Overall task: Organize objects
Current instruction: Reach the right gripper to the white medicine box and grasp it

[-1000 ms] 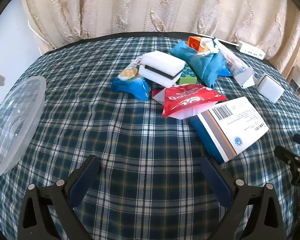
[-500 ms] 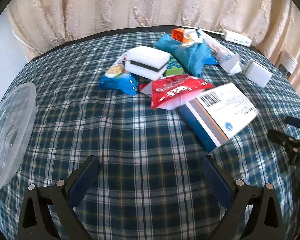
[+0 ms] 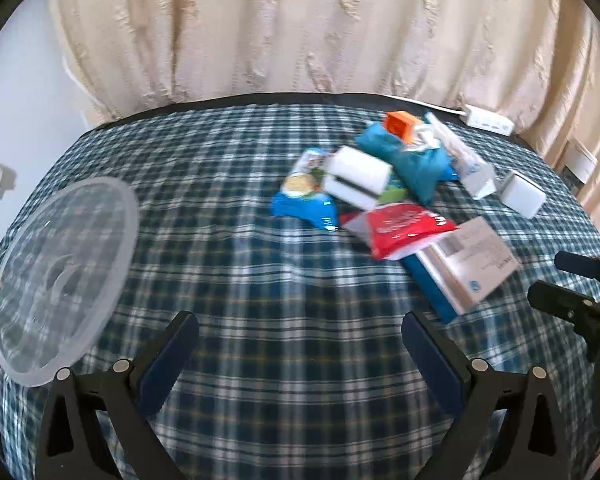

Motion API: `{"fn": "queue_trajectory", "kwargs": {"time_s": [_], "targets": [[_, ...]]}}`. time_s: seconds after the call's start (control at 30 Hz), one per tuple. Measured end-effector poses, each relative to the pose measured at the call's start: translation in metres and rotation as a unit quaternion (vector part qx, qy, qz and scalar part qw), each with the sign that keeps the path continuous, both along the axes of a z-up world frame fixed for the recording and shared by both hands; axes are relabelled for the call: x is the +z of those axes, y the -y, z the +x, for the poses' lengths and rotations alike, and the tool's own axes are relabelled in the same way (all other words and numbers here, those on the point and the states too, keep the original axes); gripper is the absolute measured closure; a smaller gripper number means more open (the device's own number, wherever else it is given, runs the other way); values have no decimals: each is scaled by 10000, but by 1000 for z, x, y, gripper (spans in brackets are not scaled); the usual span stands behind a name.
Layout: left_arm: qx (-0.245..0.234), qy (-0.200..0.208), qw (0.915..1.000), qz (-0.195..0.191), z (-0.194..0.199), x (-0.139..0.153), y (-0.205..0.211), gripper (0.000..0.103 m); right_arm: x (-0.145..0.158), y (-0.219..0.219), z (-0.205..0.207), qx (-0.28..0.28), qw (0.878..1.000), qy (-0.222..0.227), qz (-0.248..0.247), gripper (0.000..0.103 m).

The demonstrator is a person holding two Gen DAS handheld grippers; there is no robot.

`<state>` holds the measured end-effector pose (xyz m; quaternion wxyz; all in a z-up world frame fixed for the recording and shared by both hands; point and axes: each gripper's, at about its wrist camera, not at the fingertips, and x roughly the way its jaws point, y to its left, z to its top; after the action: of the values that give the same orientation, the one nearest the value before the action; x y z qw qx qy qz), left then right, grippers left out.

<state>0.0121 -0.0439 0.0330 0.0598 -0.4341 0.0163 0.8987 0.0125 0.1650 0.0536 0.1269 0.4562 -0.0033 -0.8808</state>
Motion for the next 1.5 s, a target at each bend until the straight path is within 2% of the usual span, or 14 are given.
{"fn": "queue_trajectory", "kwargs": {"time_s": [0.27, 0.37, 0.5, 0.57, 0.77, 0.9, 1.0, 1.17, 1.37, 1.5], "targets": [[209, 76, 9997, 68, 2, -6, 21, 0, 0, 39, -5, 255, 9995, -47, 170, 0], [249, 93, 9996, 98, 1, -7, 26, 0, -3, 43, -8, 232, 9995, -20, 192, 0], [247, 116, 9996, 99, 1, -8, 29, 0, -1, 41, -9, 134, 9991, -201, 339, 0], [241, 115, 9996, 105, 0, -8, 30, 0, 0, 39, -10, 211, 9993, -172, 246, 0], [176, 156, 9997, 76, -2, -9, 25, 0, 5, 46, -22, 794, 9963, -293, 134, 0], [182, 169, 9997, 30, -2, -10, 24, 0, 1, 49, -43, 1145, 9932, -204, -98, 0], [247, 194, 9995, -40, -2, -11, 24, 0, -1, 56, -55, 1493, 9885, -206, -96, 0], [336, 256, 9991, -50, -3, -14, 27, 0, -10, 60, -67, 2004, 9791, 103, -316, 0], [384, 259, 9989, -79, -6, -13, 28, 0, -14, 48, -44, 2487, 9657, 400, -627, 0], [421, 294, 9987, -64, -10, -14, 27, 0, -18, 45, -18, 2662, 9614, 450, -526, 0]]}}
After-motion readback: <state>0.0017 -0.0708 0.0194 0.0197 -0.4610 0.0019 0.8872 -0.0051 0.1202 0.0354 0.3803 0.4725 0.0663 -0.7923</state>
